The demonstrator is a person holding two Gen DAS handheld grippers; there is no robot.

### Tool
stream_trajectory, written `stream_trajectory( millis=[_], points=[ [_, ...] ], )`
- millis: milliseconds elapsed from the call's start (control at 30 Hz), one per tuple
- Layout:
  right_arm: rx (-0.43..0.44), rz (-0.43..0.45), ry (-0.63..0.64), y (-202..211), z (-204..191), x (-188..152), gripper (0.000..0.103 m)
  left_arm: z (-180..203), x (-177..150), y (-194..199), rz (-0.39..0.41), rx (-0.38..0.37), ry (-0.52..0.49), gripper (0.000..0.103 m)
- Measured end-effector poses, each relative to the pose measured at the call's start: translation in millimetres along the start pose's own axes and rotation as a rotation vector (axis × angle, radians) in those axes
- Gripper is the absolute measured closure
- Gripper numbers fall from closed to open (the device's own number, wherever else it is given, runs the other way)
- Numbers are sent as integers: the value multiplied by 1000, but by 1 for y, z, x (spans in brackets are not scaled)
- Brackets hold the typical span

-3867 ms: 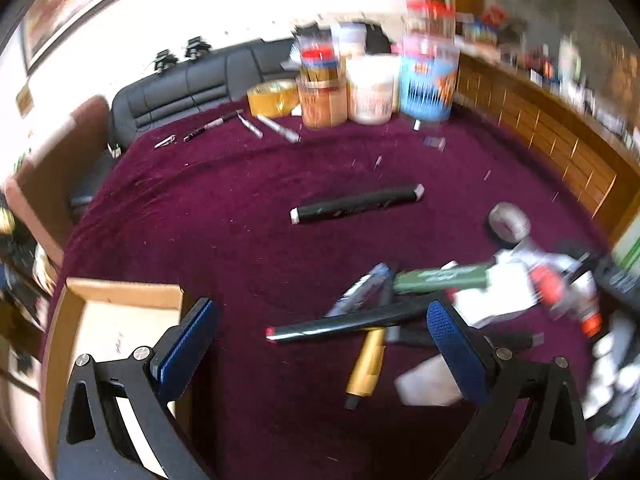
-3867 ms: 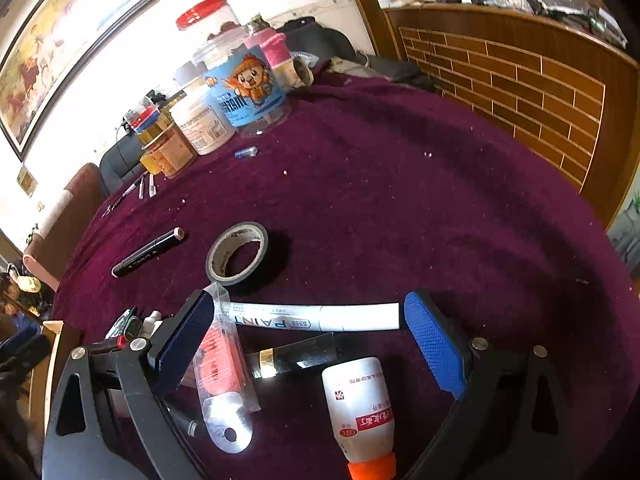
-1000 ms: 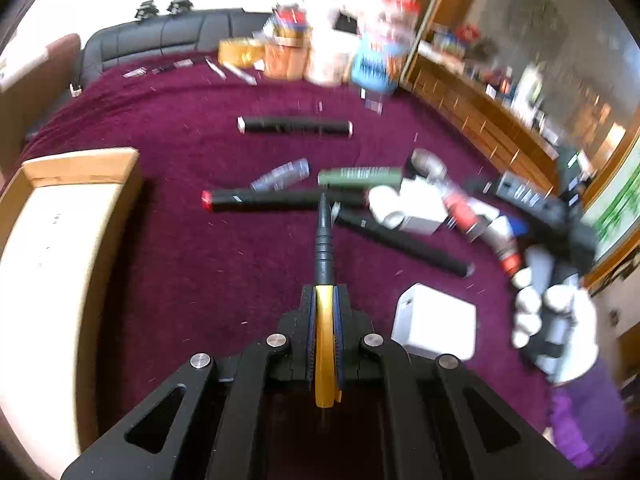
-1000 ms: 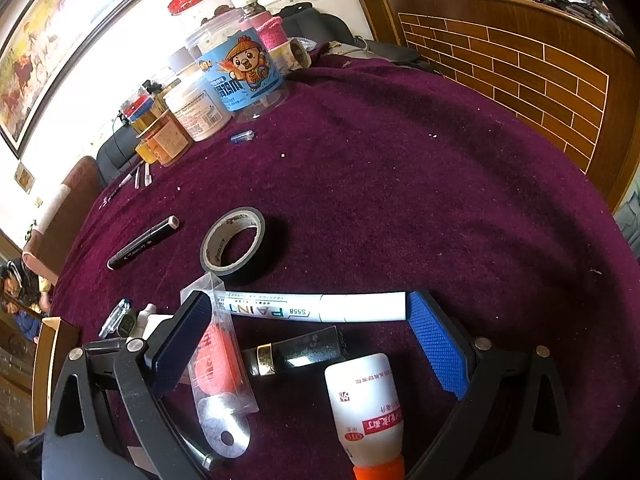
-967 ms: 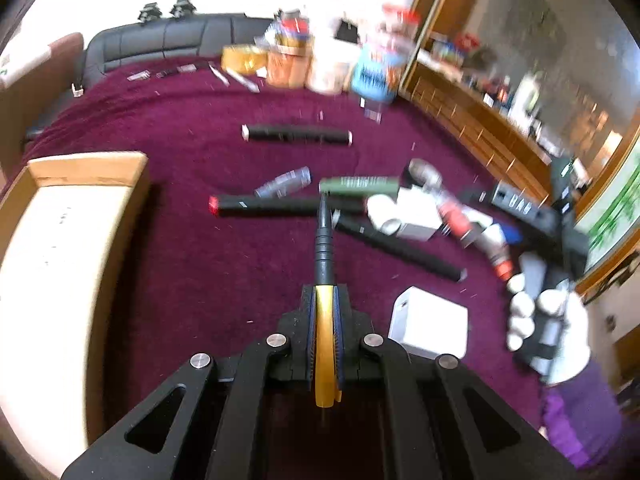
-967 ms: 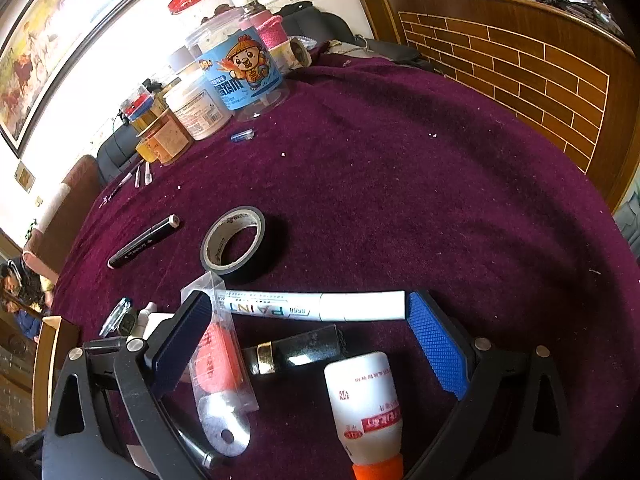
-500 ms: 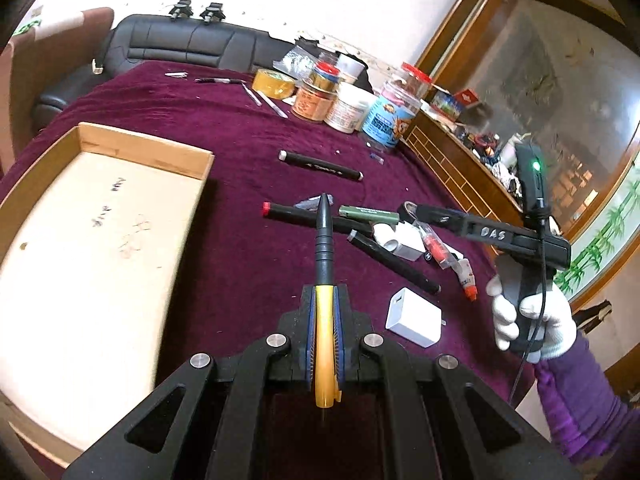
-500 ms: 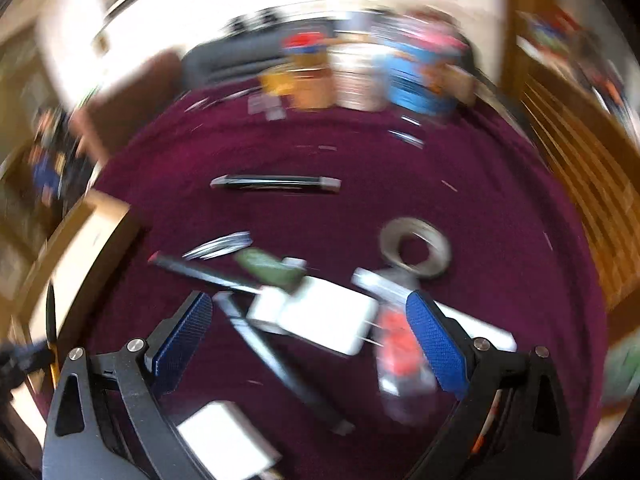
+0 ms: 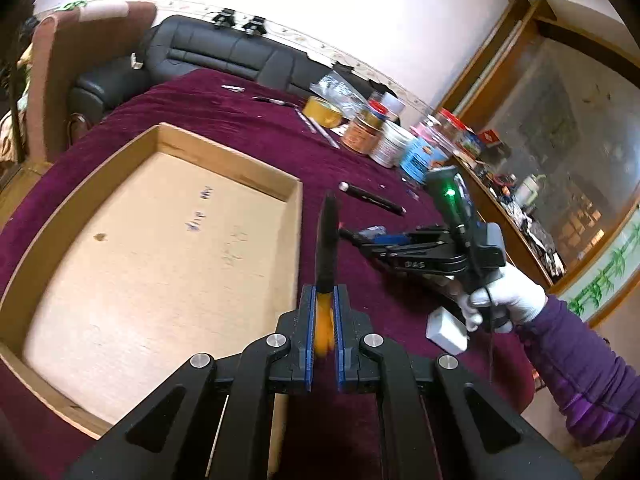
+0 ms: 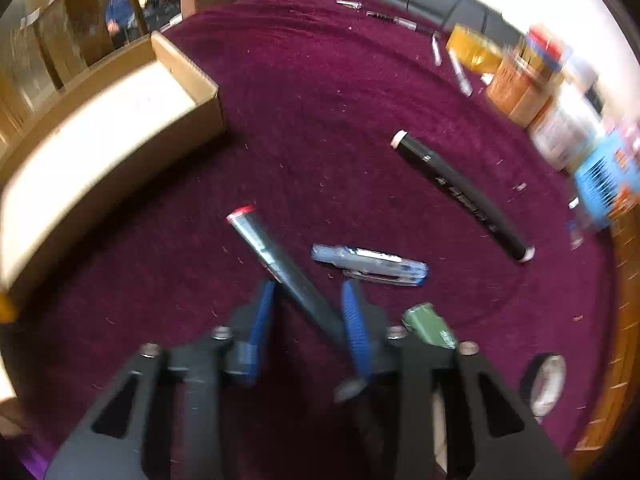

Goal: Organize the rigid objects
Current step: 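Lift the yellow pen with the left gripper while the right gripper grasps the red-capped black marker, then lower the red-capped black marker into the cardboard tray and open the right gripper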

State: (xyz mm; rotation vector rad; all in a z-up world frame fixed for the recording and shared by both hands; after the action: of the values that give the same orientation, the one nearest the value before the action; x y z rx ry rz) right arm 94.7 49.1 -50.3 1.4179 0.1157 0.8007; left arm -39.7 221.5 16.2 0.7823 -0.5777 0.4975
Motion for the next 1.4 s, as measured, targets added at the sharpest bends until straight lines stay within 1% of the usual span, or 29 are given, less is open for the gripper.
stream_trajectory(
  millis=[33,133,233,333,433,467,533,567,600,633,667,733,800,900,933,1000,1033,1100,1200,1267,1300,1367,1400],
  points=[
    [3,-1,-4,-1,-2,2,91,-6,2,1,5,-2,15,97],
    [19,7,-37,4,-4,2,91,-15,5,-1,10,-9,36,97],
    [62,53,-98,21,-2,6,91,-18,6,0,14,-12,34,97],
    [125,112,-168,44,-1,10,91,-15,6,0,15,-15,25,97],
    [204,168,-225,68,-11,18,91,-9,5,1,8,-24,11,97],
    [239,180,-247,76,-14,18,90,-5,4,-1,-2,-22,-5,96],
    [293,195,-278,86,-21,21,90,1,2,-4,-17,-9,-22,89],
    [330,194,-298,89,-27,25,90,2,1,-6,-21,5,-17,81],
    [365,190,-316,91,-33,28,90,1,1,-6,-19,11,-6,76],
    [421,182,-345,91,-42,34,90,-2,0,-5,-12,13,17,76],
    [459,171,-365,90,-51,39,90,-5,0,-2,-4,13,38,76],
    [493,151,-384,84,-68,50,90,-14,-1,5,13,23,81,73],
    [471,134,-395,71,-85,66,90,-22,-1,12,31,51,104,69],
    [459,105,-472,51,-98,88,90,-38,-4,27,60,114,129,63],
    [463,93,-507,47,-99,92,90,-41,-5,30,66,124,136,62],
    [508,50,-592,31,-106,100,90,-50,-8,39,80,137,155,57],
    [504,36,-615,26,-109,100,90,-53,-9,43,85,142,162,56],
    [465,18,-629,15,-115,99,90,-62,-10,48,93,147,180,53],
    [340,11,-632,6,-109,97,88,-71,-11,53,103,147,193,49],
    [285,32,-625,13,-102,95,88,-75,-12,53,106,141,204,49],
    [272,39,-616,17,-99,95,88,-77,-12,52,106,137,209,49],
    [255,74,-561,34,-94,90,87,-81,-12,53,107,128,216,49],
    [234,93,-516,43,-92,86,83,-81,-12,54,110,125,216,49]
  ],
)
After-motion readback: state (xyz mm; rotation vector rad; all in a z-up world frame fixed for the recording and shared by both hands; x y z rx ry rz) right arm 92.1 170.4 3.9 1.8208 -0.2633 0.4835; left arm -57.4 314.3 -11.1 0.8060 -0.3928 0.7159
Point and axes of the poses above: each gripper's, at about its wrist camera, not at the fingertips, and y roughly against the way its jaws point, z to its right, x to its top, the point moved 9 cm from there along -y, roughly the way its jaws point, and after that the axes turned 10 degrees about -x, right-handed, at the moved point
